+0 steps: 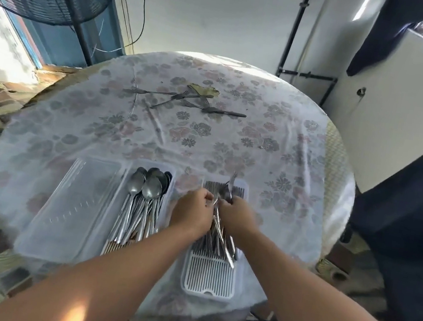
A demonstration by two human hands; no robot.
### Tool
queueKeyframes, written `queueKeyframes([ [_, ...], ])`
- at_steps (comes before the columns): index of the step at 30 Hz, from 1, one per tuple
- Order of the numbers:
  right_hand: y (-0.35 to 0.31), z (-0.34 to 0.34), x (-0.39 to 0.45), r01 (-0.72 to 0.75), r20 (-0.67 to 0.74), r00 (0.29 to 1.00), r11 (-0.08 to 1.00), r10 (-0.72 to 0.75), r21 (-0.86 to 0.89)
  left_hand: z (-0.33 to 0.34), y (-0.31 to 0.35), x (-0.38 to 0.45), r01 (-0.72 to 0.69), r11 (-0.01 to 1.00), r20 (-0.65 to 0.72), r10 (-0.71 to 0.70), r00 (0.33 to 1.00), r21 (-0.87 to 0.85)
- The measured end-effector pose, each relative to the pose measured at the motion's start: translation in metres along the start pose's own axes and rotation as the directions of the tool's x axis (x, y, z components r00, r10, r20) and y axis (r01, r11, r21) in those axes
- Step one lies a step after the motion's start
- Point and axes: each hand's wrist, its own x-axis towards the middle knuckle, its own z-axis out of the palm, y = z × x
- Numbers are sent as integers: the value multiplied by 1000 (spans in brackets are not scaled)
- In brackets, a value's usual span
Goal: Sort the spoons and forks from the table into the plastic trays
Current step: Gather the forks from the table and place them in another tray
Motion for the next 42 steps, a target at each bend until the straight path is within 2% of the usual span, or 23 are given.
queueKeyframes([
  [2,3,4,-6,31,7,1000,997,-30,-77,3,1,-6,-89,967,-41,101,994,237],
  [3,5,5,-9,34,13,999,991,-32,-128,4,0,-9,-126,944,-19,138,990,306],
  [5,6,5,-13,39,69,997,972,-23,-231,2,-3,-11,-192,891,83,173,981,411],
  [7,5,5,-15,70,132,991,939,-26,-337,0,-11,-10,-290,787,171,234,957,544],
  [9,4,4,-19,101,137,989,914,-51,-394,1,-19,-9,-371,688,253,271,929,623],
  [11,6,4,-20,123,85,992,902,-96,-415,4,-24,-8,-409,665,284,295,912,625],
  [14,6,3,-17,176,30,983,873,-183,-455,5,-25,-4,-432,681,281,328,902,591],
  [17,0,-4,-16,253,46,952,695,-302,-673,0,-23,-1,-421,686,260,332,907,593],
  [19,0,-8,-16,240,16,932,585,-362,-774,0,-22,2,-421,666,271,322,907,616],
  [21,8,-10,-16,214,10,931,522,-364,-825,-1,-18,3,-430,617,303,305,903,659],
  [23,17,-11,-12,189,-9,935,520,-354,-833,0,-14,7,-437,567,329,288,899,698],
  [26,27,-14,-8,192,-29,925,533,-378,-824,4,-10,17,-451,544,354,279,892,707],
  [31,33,-12,-3,223,-26,928,610,-372,-760,7,-11,21,-431,596,293,319,902,678],
  [34,31,-14,1,217,-26,937,641,-348,-736,11,-14,18,-469,580,318,349,882,666],
  [38,29,-13,6,200,-6,951,627,-309,-753,11,-10,17,-480,559,320,363,875,677],
  [42,28,-12,7,217,34,954,605,-299,-766,4,-11,22,-446,553,317,318,894,704],
])
